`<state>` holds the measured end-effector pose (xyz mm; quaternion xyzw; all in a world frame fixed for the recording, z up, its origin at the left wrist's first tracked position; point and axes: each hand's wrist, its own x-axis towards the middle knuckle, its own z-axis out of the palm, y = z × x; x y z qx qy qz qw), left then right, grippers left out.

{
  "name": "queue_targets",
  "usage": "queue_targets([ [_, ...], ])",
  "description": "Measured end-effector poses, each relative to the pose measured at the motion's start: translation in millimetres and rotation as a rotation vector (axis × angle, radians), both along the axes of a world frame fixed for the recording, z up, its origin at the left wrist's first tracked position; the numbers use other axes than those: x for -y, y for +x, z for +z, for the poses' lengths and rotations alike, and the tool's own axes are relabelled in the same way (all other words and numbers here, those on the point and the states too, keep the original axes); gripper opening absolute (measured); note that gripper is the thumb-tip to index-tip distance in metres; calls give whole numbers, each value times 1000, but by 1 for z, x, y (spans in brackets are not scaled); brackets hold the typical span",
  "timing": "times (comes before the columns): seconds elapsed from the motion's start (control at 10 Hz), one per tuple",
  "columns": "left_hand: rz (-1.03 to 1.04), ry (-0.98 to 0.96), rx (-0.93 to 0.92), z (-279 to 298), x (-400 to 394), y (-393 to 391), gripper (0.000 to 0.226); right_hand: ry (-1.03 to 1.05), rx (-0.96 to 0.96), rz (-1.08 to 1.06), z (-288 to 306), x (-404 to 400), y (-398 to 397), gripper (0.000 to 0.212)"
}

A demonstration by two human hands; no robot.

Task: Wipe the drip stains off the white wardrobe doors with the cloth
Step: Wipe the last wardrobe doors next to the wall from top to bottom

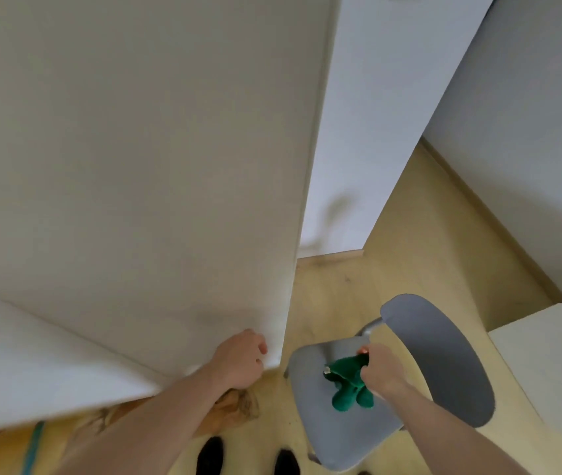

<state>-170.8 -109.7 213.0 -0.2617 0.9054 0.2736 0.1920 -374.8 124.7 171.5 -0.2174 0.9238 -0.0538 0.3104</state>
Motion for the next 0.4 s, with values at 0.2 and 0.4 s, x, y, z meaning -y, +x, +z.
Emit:
queue_targets([
  [0.2,97,-4,27,-3,-24,14,31,93,-39,166,-15,-11,-2,42],
  [0.4,199,8,44,-1,-35,37,29,192,22,285,-27,-26,15,49],
])
